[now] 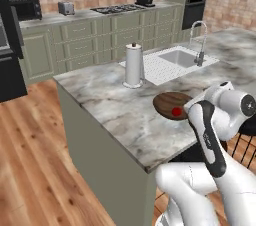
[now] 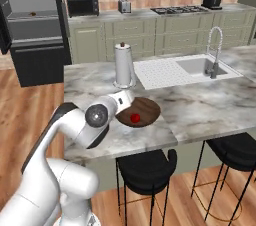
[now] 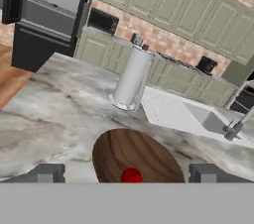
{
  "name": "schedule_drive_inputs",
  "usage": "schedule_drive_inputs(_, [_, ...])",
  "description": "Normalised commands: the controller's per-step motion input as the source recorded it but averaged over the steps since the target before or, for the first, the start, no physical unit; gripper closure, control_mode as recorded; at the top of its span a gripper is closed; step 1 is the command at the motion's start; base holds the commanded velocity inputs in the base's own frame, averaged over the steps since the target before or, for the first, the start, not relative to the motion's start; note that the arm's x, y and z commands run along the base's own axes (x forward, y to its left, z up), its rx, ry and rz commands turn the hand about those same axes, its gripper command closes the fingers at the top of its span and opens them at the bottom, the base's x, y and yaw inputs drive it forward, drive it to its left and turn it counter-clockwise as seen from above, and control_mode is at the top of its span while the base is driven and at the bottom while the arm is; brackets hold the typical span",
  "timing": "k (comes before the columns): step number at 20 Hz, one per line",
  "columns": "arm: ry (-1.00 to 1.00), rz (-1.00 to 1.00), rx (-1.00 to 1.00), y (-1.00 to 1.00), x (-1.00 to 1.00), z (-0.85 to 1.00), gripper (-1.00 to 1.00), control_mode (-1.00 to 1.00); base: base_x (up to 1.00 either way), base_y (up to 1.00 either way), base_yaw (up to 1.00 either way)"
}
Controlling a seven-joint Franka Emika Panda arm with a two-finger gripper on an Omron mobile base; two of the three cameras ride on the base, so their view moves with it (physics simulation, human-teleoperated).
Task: Retrieve the apple and banana from the fridge and place them into the bowl on the dining table.
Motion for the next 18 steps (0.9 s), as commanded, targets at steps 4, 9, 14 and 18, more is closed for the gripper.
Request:
schedule_drive_inputs(4, [-0.13,0.05,-0.21,0.25,-0.82,1.00,-1.00,-1.00,0.00,0.00,0.00])
schedule_drive_inputs(9, [-0.05,0.04,-0.18,0.12,-0.76,1.00,-1.00,-1.00,0.00,0.00,0.00])
schedule_drive_inputs(14, [0.00,0.03,-0.16,0.02,-0.75,1.00,-1.00,-1.00,0.00,0.00,0.00])
schedule_drive_inputs(18, [0.02,0.06,-0.18,0.24,-0.70,0.51,-1.00,-1.00,0.00,0.00,0.00])
